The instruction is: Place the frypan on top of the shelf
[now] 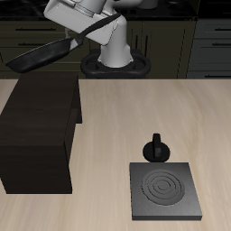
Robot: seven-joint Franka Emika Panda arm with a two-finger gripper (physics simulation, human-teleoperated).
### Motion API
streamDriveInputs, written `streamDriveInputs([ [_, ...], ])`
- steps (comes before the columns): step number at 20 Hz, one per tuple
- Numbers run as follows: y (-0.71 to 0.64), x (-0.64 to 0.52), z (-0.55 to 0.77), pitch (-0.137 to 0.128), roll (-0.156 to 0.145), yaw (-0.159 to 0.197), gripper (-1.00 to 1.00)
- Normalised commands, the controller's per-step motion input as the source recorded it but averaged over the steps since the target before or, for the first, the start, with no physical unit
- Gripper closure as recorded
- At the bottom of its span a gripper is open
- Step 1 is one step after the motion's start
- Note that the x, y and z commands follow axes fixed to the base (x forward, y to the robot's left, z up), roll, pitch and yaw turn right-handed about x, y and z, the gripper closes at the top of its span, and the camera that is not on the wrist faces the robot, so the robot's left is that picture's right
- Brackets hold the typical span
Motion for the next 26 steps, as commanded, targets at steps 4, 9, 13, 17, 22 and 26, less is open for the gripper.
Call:
streamDriveInputs([
  [4, -0.21, 0.09, -0.12, 0.028, -0.062, -0.011, 1.00],
  [9, -0.24, 0.18, -0.24, 0.035, -0.055, 0.011, 1.00],
  [13, -0.12, 0.18, -0.35, 0.049, -0.028, 0.032, 1.00],
  [17, 0.08, 0.24, -0.57, 0.122, 0.032, 0.076, 1.00],
  [22, 0.08, 0.12, -0.49, 0.101, -0.008, -0.024, -1.00],
  [26, 0.08, 0.02, -0.30, 0.080, 0.034, -0.050, -1.00],
])
